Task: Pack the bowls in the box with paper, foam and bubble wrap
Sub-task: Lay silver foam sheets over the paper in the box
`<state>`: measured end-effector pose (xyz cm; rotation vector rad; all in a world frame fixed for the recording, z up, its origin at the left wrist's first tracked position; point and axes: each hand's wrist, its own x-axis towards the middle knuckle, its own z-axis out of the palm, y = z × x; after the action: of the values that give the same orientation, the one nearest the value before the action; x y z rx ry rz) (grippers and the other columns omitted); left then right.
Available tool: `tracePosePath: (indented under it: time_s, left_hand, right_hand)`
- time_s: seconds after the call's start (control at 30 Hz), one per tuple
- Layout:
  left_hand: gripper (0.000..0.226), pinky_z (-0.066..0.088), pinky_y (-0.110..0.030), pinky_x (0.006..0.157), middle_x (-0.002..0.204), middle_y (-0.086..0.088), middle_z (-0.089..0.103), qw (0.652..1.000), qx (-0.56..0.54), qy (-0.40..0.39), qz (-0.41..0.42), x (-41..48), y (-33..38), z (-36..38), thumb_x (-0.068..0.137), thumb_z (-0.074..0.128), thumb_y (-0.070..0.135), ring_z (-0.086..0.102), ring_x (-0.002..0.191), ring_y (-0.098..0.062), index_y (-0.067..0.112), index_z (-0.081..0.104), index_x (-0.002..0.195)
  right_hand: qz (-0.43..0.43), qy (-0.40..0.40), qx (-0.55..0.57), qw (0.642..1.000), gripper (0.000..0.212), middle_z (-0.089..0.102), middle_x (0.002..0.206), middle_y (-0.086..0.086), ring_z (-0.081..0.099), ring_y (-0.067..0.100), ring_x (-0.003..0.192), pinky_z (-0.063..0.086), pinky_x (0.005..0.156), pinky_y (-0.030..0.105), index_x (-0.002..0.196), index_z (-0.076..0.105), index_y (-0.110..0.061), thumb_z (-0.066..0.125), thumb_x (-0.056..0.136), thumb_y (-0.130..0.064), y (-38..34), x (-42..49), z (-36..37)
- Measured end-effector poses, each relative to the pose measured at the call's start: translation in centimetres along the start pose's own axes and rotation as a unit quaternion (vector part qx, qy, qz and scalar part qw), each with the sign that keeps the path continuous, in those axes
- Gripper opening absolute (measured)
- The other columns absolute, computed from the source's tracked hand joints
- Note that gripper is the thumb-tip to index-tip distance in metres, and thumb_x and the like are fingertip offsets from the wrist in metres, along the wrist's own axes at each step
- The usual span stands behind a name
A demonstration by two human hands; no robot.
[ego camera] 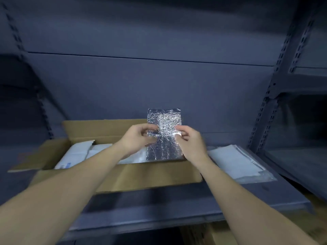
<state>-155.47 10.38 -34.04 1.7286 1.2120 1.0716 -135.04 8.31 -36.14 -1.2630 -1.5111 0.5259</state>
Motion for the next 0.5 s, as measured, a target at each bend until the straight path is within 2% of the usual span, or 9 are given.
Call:
tracePosePath:
  time_s: [0.1, 0.17, 0.23, 0.33, 0.43, 0.5]
  left_hand:
    - [0.046, 0.044, -0.034, 0.085, 0.089, -0.008, 0.05, 0.999, 0.003, -0.013, -0.051, -1.8, -1.7, -4.7, 0.076, 0.08, 0.005, 0.046, 0.082, -0.02, 0.034, 0.065, 0.109]
    - [0.048, 0.047, -0.037, 0.095, 0.101, -0.009, 0.061, 0.997, 0.004, -0.014, -0.07, -2.7, -2.8, -7.4, 0.075, 0.08, 0.004, 0.05, 0.09, -0.018, 0.036, 0.064, 0.107]
    - [0.048, 0.045, -0.035, 0.095, 0.107, -0.009, 0.064, 0.997, 0.005, 0.003, -0.081, -3.4, -3.6, -9.5, 0.077, 0.078, 0.0, 0.048, 0.094, -0.017, 0.035, 0.064, 0.107]
    - [0.049, 0.042, -0.029, 0.097, 0.106, -0.006, 0.056, 0.995, 0.02, 0.011, -0.097, -4.1, -4.5, -12.2, 0.077, 0.079, 0.003, 0.05, 0.095, -0.015, 0.037, 0.064, 0.108]
    - [0.048, 0.04, -0.033, 0.106, 0.115, -0.009, 0.06, 0.993, 0.038, 0.01, -0.112, -5.1, -5.7, -14.8, 0.075, 0.082, 0.011, 0.058, 0.101, -0.017, 0.042, 0.064, 0.107]
    - [0.05, 0.043, -0.03, 0.105, 0.124, -0.014, 0.062, 0.991, 0.048, 0.019, -0.121, -5.9, -6.3, -16.1, 0.072, 0.083, 0.016, 0.064, 0.105, -0.02, 0.042, 0.064, 0.11]
  right_hand:
    - [0.007, -0.067, -0.016, 0.998, 0.029, 0.065, 0.095, -0.006, 0.063, 0.009, 0.083, 0.047, 0.07, 0.011, 0.119, 0.068, -0.023, 0.067, 0.091, -0.018, -1.4, 0.5, 3.7]
    - [0.007, -0.105, -0.019, 0.994, 0.031, 0.065, 0.095, -0.007, 0.062, 0.008, 0.083, 0.047, 0.077, 0.019, 0.12, 0.068, -0.019, 0.069, 0.089, -0.02, -2.3, 0.7, 6.2]
    - [0.009, -0.128, -0.018, 0.992, 0.032, 0.062, 0.087, -0.01, 0.06, 0.01, 0.082, 0.044, 0.078, 0.021, 0.12, 0.068, -0.014, 0.07, 0.089, -0.018, -3.3, 0.7, 8.4]
    - [0.006, -0.137, -0.035, 0.99, 0.029, 0.058, 0.08, -0.013, 0.058, 0.013, 0.083, 0.041, 0.077, 0.021, 0.116, 0.069, -0.014, 0.07, 0.088, -0.017, -4.6, 0.6, 11.0]
    - [0.007, -0.155, -0.047, 0.987, 0.029, 0.061, 0.085, -0.01, 0.06, 0.012, 0.088, 0.039, 0.076, 0.02, 0.117, 0.069, -0.017, 0.071, 0.088, -0.021, -5.7, 0.4, 13.2]
    - [0.005, -0.167, -0.057, 0.984, 0.03, 0.062, 0.087, -0.006, 0.061, 0.013, 0.091, 0.039, 0.075, 0.02, 0.117, 0.069, -0.016, 0.071, 0.088, -0.022, -6.3, 0.3, 14.7]
